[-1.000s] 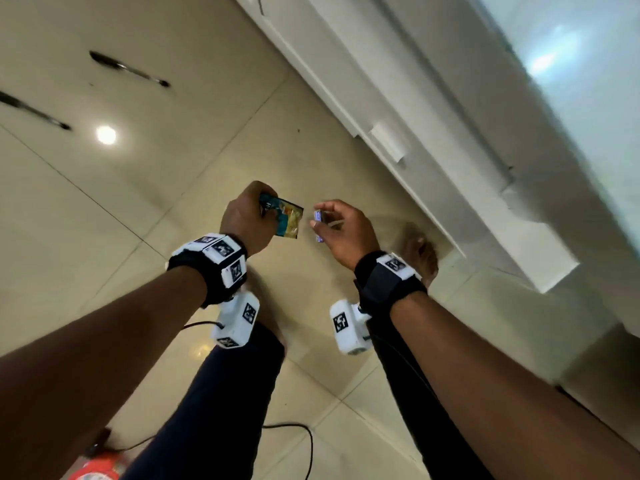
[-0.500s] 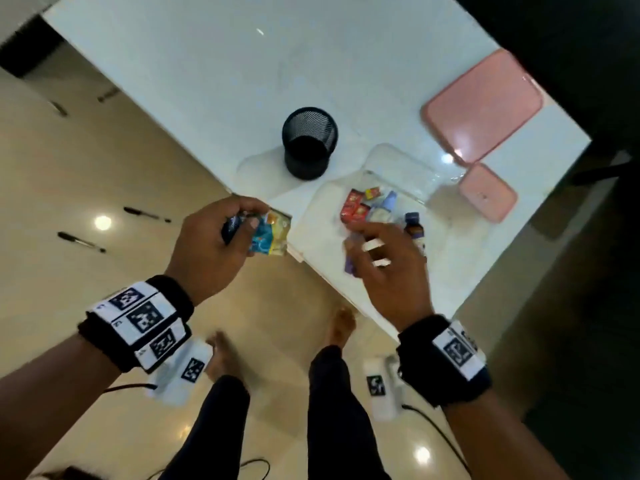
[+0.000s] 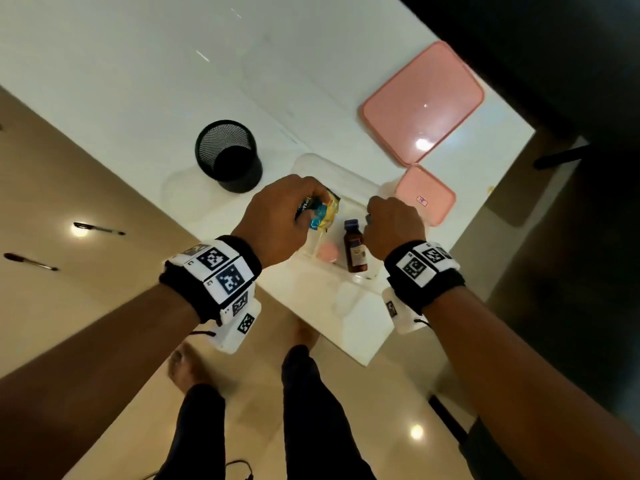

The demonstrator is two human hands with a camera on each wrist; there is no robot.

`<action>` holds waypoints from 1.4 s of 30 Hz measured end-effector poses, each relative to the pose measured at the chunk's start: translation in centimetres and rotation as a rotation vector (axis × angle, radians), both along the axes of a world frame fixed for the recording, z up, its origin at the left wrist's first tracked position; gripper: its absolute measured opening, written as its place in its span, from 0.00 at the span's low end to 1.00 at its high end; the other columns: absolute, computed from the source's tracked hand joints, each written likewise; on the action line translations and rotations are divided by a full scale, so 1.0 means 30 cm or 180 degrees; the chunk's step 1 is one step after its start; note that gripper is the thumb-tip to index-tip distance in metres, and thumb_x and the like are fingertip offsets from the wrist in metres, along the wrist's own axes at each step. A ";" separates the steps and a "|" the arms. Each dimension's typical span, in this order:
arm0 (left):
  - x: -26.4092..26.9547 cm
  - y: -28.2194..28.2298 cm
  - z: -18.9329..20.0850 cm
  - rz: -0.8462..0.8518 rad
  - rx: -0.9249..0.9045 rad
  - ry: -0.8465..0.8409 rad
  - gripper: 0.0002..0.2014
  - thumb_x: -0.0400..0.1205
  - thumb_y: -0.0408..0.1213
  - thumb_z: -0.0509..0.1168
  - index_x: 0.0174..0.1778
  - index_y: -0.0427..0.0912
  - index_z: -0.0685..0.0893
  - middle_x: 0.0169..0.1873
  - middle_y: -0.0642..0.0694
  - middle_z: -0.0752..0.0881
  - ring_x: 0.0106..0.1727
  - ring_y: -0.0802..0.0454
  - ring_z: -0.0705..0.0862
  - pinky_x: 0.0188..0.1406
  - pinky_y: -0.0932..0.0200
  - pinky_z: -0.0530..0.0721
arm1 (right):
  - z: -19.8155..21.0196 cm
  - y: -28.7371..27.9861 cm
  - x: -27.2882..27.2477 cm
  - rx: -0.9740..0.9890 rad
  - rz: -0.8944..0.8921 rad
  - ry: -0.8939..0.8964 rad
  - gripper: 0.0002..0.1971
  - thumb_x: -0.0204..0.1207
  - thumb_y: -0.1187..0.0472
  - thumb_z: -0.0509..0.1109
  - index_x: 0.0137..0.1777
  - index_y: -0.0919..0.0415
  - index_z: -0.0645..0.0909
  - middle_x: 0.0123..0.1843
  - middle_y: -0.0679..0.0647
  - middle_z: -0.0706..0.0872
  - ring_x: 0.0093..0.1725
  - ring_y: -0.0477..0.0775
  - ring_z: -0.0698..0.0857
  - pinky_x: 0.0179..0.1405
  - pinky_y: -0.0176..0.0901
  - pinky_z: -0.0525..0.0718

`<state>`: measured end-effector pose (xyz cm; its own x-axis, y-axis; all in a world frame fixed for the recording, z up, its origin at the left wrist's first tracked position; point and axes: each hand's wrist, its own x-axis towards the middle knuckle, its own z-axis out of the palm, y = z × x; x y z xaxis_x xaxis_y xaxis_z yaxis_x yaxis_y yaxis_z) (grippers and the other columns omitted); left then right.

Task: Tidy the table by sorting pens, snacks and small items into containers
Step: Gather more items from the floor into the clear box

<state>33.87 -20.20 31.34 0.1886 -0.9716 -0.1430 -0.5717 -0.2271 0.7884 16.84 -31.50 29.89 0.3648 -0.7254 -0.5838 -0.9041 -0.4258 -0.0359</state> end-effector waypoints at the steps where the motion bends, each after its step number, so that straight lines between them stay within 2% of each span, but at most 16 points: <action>1: -0.011 -0.027 0.002 -0.0137 0.0079 -0.0122 0.15 0.75 0.26 0.65 0.56 0.43 0.84 0.49 0.45 0.84 0.51 0.46 0.82 0.51 0.48 0.81 | -0.002 0.000 0.002 0.0063 -0.0036 -0.0028 0.13 0.78 0.59 0.66 0.62 0.60 0.78 0.57 0.61 0.84 0.56 0.66 0.84 0.47 0.49 0.80; 4: -0.038 -0.107 0.011 -0.0565 0.0575 -0.0408 0.15 0.75 0.24 0.64 0.55 0.41 0.82 0.48 0.42 0.82 0.49 0.43 0.80 0.43 0.55 0.73 | 0.008 0.005 -0.003 0.0211 -0.0153 -0.0123 0.15 0.79 0.55 0.67 0.62 0.60 0.78 0.55 0.61 0.85 0.55 0.65 0.84 0.44 0.49 0.78; 7: -0.058 -0.162 0.000 -0.1088 0.1148 -0.0805 0.13 0.76 0.27 0.63 0.55 0.42 0.80 0.47 0.44 0.83 0.43 0.45 0.77 0.36 0.57 0.68 | 0.039 0.000 -0.033 0.0167 -0.0375 -0.0354 0.18 0.80 0.50 0.66 0.65 0.60 0.78 0.55 0.61 0.87 0.55 0.65 0.84 0.46 0.48 0.79; 9: -0.069 -0.182 -0.022 -0.1260 0.1351 -0.0792 0.14 0.76 0.29 0.64 0.56 0.44 0.78 0.47 0.45 0.84 0.43 0.46 0.78 0.37 0.54 0.72 | 0.062 -0.008 -0.061 0.0105 -0.0635 -0.0572 0.19 0.81 0.48 0.65 0.66 0.58 0.78 0.57 0.60 0.87 0.58 0.64 0.84 0.50 0.48 0.79; 11: -0.079 -0.192 -0.048 -0.1340 0.1446 -0.0757 0.16 0.75 0.28 0.64 0.58 0.45 0.79 0.50 0.45 0.82 0.48 0.45 0.78 0.42 0.52 0.76 | 0.077 -0.006 -0.087 0.0084 -0.0852 -0.0731 0.19 0.81 0.44 0.65 0.66 0.53 0.78 0.58 0.57 0.87 0.59 0.63 0.84 0.55 0.50 0.81; 13: -0.087 -0.191 -0.062 -0.1286 0.1265 -0.0804 0.18 0.75 0.27 0.65 0.59 0.44 0.80 0.54 0.43 0.79 0.52 0.43 0.76 0.48 0.48 0.78 | 0.076 0.004 -0.106 0.0087 -0.0955 -0.0788 0.18 0.80 0.41 0.64 0.64 0.49 0.79 0.56 0.54 0.88 0.58 0.61 0.85 0.57 0.52 0.83; 15: -0.083 -0.176 -0.052 -0.1020 0.0920 -0.0783 0.15 0.76 0.28 0.65 0.58 0.44 0.82 0.55 0.43 0.79 0.55 0.42 0.75 0.52 0.44 0.79 | 0.067 0.014 -0.115 0.0172 -0.1113 -0.0823 0.16 0.79 0.39 0.63 0.61 0.44 0.80 0.54 0.50 0.89 0.57 0.58 0.85 0.57 0.53 0.83; 19: -0.029 -0.085 0.013 -0.0561 0.0353 -0.0502 0.09 0.78 0.38 0.62 0.52 0.45 0.83 0.46 0.46 0.83 0.48 0.45 0.80 0.47 0.46 0.80 | 0.089 0.034 -0.088 0.0346 -0.1305 -0.0956 0.11 0.77 0.40 0.65 0.55 0.41 0.81 0.51 0.43 0.89 0.53 0.53 0.85 0.50 0.46 0.81; 22: 0.041 0.055 0.076 -0.0114 0.0196 -0.0041 0.06 0.79 0.36 0.65 0.49 0.48 0.83 0.37 0.53 0.85 0.37 0.53 0.83 0.40 0.53 0.81 | 0.141 0.082 -0.017 0.0319 -0.1165 -0.1230 0.08 0.76 0.44 0.68 0.52 0.42 0.82 0.44 0.41 0.87 0.49 0.52 0.85 0.46 0.45 0.80; 26: 0.178 0.328 0.075 0.0479 0.0313 0.0149 0.06 0.80 0.36 0.67 0.50 0.52 0.81 0.31 0.56 0.82 0.31 0.57 0.82 0.33 0.61 0.78 | 0.210 0.221 0.166 0.0355 -0.0435 -0.1664 0.06 0.77 0.51 0.70 0.52 0.44 0.84 0.36 0.39 0.84 0.43 0.48 0.85 0.47 0.48 0.83; 28: 0.278 0.495 0.026 0.0684 0.0544 0.0205 0.06 0.81 0.36 0.66 0.51 0.51 0.81 0.33 0.56 0.82 0.32 0.58 0.82 0.33 0.63 0.77 | 0.211 0.325 0.291 0.0569 -0.0023 -0.1727 0.07 0.77 0.53 0.70 0.54 0.45 0.85 0.37 0.40 0.84 0.40 0.45 0.84 0.48 0.47 0.83; 31: 0.422 0.760 -0.088 0.0912 0.1319 0.0451 0.05 0.82 0.36 0.66 0.51 0.51 0.81 0.35 0.56 0.82 0.34 0.57 0.82 0.35 0.60 0.77 | 0.169 0.494 0.483 0.0986 0.0485 -0.1463 0.10 0.77 0.52 0.70 0.58 0.44 0.84 0.39 0.40 0.85 0.39 0.41 0.81 0.46 0.42 0.81; 35: 0.660 1.148 -0.214 0.1177 0.2036 0.0675 0.06 0.81 0.37 0.65 0.48 0.54 0.79 0.37 0.52 0.87 0.39 0.50 0.86 0.40 0.58 0.79 | 0.004 0.792 0.806 0.1642 0.1130 -0.0786 0.11 0.79 0.50 0.67 0.60 0.42 0.81 0.44 0.42 0.87 0.41 0.42 0.81 0.44 0.40 0.76; 37: 0.756 1.299 -0.239 0.1309 0.2266 0.0712 0.07 0.81 0.37 0.65 0.53 0.49 0.80 0.41 0.50 0.87 0.45 0.44 0.87 0.40 0.57 0.77 | -0.106 0.922 0.932 0.1889 0.1322 -0.0462 0.12 0.79 0.48 0.67 0.61 0.42 0.81 0.44 0.42 0.87 0.44 0.45 0.83 0.45 0.41 0.77; 39: 0.872 1.456 -0.266 0.1574 0.2334 0.0806 0.07 0.80 0.40 0.64 0.52 0.48 0.80 0.39 0.51 0.87 0.42 0.43 0.87 0.38 0.55 0.78 | -0.237 1.061 1.073 0.2104 0.1479 -0.0121 0.13 0.78 0.47 0.68 0.61 0.43 0.81 0.45 0.43 0.87 0.48 0.48 0.84 0.47 0.40 0.76; 42: 1.029 1.601 -0.318 0.1988 0.2349 0.0971 0.04 0.79 0.40 0.65 0.48 0.50 0.83 0.34 0.53 0.84 0.35 0.50 0.82 0.38 0.56 0.80 | -0.395 1.196 1.247 0.2340 0.1388 0.0194 0.12 0.77 0.48 0.70 0.60 0.44 0.83 0.45 0.44 0.84 0.50 0.50 0.84 0.47 0.38 0.74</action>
